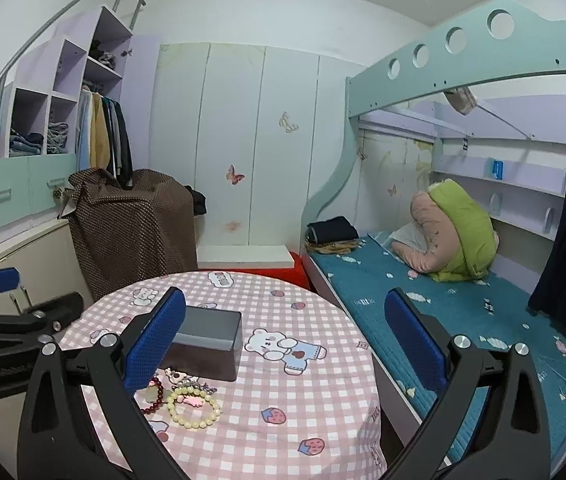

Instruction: Organize jewelry

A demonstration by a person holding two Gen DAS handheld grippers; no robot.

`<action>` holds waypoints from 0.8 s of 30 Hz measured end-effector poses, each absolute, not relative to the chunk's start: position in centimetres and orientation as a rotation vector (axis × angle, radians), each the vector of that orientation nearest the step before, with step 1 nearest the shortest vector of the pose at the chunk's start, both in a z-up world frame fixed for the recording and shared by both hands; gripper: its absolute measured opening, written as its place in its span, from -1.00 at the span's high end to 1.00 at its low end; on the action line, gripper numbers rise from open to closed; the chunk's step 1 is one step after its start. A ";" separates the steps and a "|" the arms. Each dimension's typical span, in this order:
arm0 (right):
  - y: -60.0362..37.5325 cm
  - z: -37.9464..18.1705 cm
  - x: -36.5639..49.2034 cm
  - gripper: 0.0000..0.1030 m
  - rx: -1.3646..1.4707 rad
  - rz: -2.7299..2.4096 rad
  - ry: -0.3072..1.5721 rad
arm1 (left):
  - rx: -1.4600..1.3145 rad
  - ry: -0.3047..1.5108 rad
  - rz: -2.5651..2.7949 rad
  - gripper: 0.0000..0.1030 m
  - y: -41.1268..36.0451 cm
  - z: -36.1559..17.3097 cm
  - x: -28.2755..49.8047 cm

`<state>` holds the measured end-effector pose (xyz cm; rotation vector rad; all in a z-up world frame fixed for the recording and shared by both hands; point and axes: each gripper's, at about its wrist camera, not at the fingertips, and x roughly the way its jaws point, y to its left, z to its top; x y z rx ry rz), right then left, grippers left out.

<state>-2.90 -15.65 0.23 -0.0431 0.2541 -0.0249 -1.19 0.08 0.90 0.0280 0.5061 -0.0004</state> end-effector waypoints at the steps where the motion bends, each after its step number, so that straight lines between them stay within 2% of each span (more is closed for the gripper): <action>1: -15.5 0.2 -2.9 -0.87 -0.043 -0.025 0.258 | 0.031 0.504 0.004 -0.71 0.1 0.9 -1.3; 24: -15.6 0.5 -2.8 -0.87 -0.035 -0.034 0.248 | 0.028 0.480 0.008 -0.76 0.0 1.7 -1.3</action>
